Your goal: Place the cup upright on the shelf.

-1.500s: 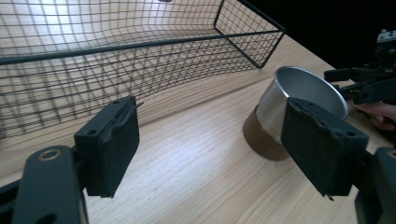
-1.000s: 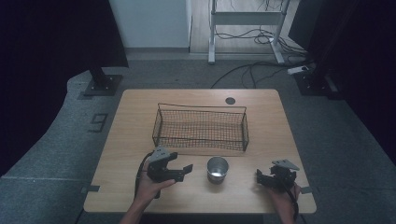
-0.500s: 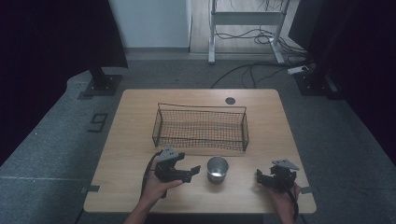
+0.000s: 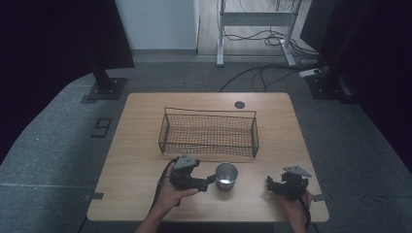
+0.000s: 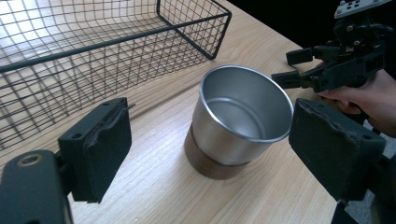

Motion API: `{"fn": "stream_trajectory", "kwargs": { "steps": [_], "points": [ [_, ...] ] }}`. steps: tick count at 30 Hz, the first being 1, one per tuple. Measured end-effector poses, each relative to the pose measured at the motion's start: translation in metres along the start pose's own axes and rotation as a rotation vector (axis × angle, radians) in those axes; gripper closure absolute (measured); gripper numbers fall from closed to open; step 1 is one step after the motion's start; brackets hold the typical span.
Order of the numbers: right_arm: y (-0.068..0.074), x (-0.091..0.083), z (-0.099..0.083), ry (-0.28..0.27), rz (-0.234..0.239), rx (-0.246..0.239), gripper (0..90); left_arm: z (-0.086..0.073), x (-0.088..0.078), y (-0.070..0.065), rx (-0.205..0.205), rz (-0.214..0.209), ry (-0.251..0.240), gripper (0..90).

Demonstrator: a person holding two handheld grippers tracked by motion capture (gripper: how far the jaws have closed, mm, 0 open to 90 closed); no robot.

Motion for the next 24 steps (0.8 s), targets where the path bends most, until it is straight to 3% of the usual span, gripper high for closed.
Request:
{"fn": "stream_trajectory", "kwargs": {
  "steps": [16,24],
  "points": [
    [0.000,0.000,0.000,0.000,0.000,0.000,6.4,0.002,0.020,-0.012,0.013,-0.005,0.032,11.5],
    [0.000,0.000,0.000,-0.001,-0.001,0.000,6.5,0.001,0.029,-0.019,0.018,-0.029,0.041,10.8]
  ]
}}
Point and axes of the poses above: each handheld gripper's, and its own axes: x roughly forward along the jaws, z roughly out of its top, y roughly to its left, the point moved 4 cm from there along x, roughly forward along the jaws, and after that the axes turned 6 degrees about x, right-handed, at the moved point
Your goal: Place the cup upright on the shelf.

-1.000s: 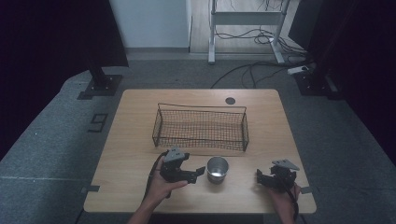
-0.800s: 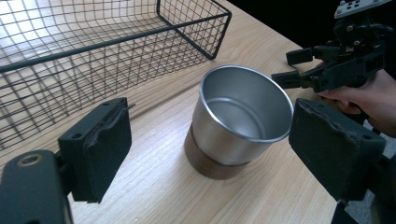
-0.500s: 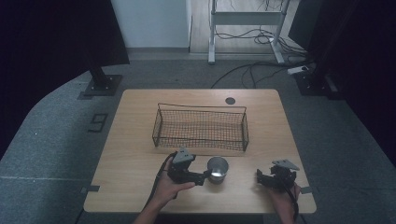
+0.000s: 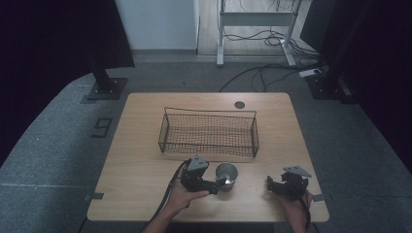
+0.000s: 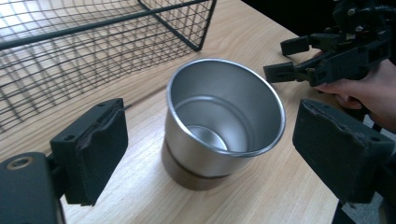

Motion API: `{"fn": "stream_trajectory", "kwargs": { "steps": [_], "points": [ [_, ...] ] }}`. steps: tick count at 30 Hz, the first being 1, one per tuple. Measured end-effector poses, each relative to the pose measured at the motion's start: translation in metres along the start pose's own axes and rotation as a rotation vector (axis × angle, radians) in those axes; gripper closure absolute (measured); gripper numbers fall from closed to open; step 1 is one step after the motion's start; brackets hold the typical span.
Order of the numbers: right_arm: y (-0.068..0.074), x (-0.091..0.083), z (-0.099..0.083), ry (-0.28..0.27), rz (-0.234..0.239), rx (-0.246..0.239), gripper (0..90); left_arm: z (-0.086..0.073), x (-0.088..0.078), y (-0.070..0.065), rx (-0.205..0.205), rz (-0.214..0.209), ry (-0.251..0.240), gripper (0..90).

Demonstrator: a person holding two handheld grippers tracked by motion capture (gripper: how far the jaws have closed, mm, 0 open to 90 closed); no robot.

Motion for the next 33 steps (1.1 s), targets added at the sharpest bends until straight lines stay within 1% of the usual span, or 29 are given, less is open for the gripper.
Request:
{"fn": "stream_trajectory", "kwargs": {
  "steps": [3,6,12,17,20,24,29,33],
  "points": [
    [0.000,0.000,0.000,0.000,0.000,0.000,6.5,0.001,0.005,-0.002,0.006,-0.002,0.004,10.7],
    [0.000,0.000,0.000,0.000,0.000,0.000,6.6,0.001,0.010,-0.004,0.017,0.009,0.011,10.7],
    [0.000,0.000,0.000,0.000,0.000,0.000,6.5,0.002,0.016,-0.005,0.012,0.020,0.013,10.7],
    [0.000,0.000,0.000,0.000,0.000,0.000,6.6,0.001,0.022,-0.006,0.011,0.025,0.027,10.7],
    [0.000,0.000,0.000,0.000,0.000,0.000,6.6,0.001,0.026,-0.008,0.006,0.024,0.031,8.3],
    [0.000,0.000,0.000,0.000,0.000,0.000,6.6,0.001,0.029,-0.009,0.014,0.019,0.033,6.2],
    [0.000,0.000,0.000,0.000,0.000,0.000,6.6,-0.001,0.036,-0.010,0.021,0.028,0.044,5.6],
    [0.000,0.000,0.000,0.000,0.000,0.000,6.6,-0.002,0.045,-0.011,0.025,0.042,0.056,5.3]
  ]
}}
Point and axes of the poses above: each handheld gripper's, and its own axes: x roughly forward along the jaws, z roughly out of its top, y roughly to its left, the point moved 4 cm from there along x, roughly forward along the jaws, and after that the axes turned 6 degrees about x, right-handed, at the moved point
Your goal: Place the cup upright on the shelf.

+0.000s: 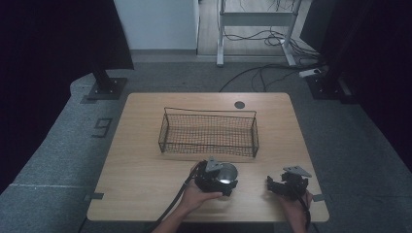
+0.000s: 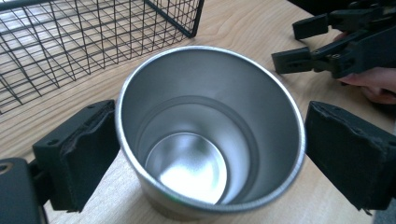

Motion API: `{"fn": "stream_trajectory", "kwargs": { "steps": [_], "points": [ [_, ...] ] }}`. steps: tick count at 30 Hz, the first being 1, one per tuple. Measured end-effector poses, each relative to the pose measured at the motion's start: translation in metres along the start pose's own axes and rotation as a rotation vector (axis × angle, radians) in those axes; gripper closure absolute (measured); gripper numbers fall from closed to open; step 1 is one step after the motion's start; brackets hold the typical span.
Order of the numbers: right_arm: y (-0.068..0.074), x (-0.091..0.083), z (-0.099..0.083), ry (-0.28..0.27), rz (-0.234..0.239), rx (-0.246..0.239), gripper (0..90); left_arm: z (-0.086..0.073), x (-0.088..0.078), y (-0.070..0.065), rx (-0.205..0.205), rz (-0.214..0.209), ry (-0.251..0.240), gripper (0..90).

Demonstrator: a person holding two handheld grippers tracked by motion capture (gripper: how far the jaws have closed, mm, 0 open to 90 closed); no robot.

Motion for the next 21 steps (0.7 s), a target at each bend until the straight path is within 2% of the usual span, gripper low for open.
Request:
{"fn": "stream_trajectory", "kwargs": {
  "steps": [5,7,10,12,16,21],
  "points": [
    [0.000,0.000,0.000,0.000,0.000,0.000,6.6,0.000,0.009,-0.003,0.009,0.010,-0.001,5.6],
    [0.000,0.000,0.000,0.000,0.000,0.000,6.6,0.000,0.012,-0.004,0.019,0.026,0.001,6.2],
    [0.000,0.000,0.000,0.000,0.000,0.000,6.6,-0.002,0.013,-0.003,0.024,0.050,0.000,11.3],
    [0.000,0.000,0.000,0.000,0.000,0.000,6.6,-0.003,0.014,-0.002,0.022,0.045,-0.005,12.2],
    [0.000,0.000,0.000,0.000,0.000,0.000,6.6,-0.003,0.012,-0.003,0.045,0.052,-0.008,13.6],
    [0.000,0.000,0.000,0.000,0.000,0.000,6.6,-0.002,0.007,0.001,0.044,0.050,-0.028,14.4]
  ]
}}
Point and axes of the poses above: each handheld gripper's, and its own axes: x roughly forward along the jaws, z roughly out of its top, y roughly to its left, the point moved 4 cm from there along x, roughly forward along the jaws, and after that the axes turned 6 degrees about x, right-handed, at the moved point
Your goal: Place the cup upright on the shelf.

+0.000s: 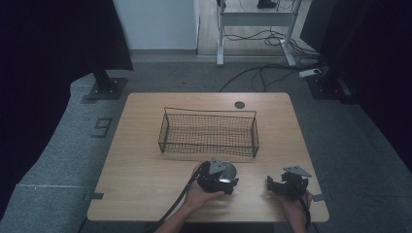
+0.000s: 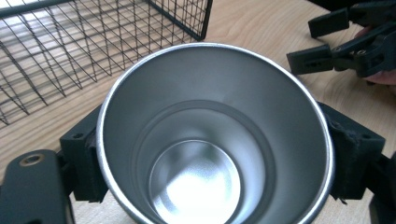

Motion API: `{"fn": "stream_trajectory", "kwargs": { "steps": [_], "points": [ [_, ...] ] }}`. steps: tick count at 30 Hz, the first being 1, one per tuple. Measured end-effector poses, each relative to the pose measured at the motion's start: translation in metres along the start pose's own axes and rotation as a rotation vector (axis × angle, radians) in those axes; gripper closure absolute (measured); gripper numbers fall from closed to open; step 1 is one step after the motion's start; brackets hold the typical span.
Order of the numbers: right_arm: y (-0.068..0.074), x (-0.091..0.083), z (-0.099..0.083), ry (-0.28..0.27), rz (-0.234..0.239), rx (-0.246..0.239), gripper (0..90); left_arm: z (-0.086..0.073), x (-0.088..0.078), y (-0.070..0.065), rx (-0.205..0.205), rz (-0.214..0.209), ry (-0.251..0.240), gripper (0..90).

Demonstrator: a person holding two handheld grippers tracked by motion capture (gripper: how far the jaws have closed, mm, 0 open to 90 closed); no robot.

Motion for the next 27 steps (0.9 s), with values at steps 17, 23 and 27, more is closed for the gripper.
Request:
{"fn": "stream_trajectory", "kwargs": {
  "steps": [17,23,27],
  "points": [
    [0.000,0.000,0.000,0.000,-0.001,0.000,6.7,0.012,-0.033,0.021,-0.043,-0.015,-0.077,14.5],
    [0.000,0.000,0.000,-0.001,-0.001,0.001,6.8,0.017,-0.039,0.026,-0.043,-0.011,-0.082,14.5],
    [0.000,0.000,0.000,-0.001,-0.001,0.001,6.8,0.019,-0.043,0.030,-0.046,-0.005,-0.089,14.5]
  ]
}}
Point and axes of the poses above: each handheld gripper's, and its own axes: x roughly forward along the jaws, z roughly out of its top, y roughly to its left, the point moved 4 cm from there along x, roughly forward along the jaws, and after that the axes turned 6 degrees about x, right-handed, at the moved point
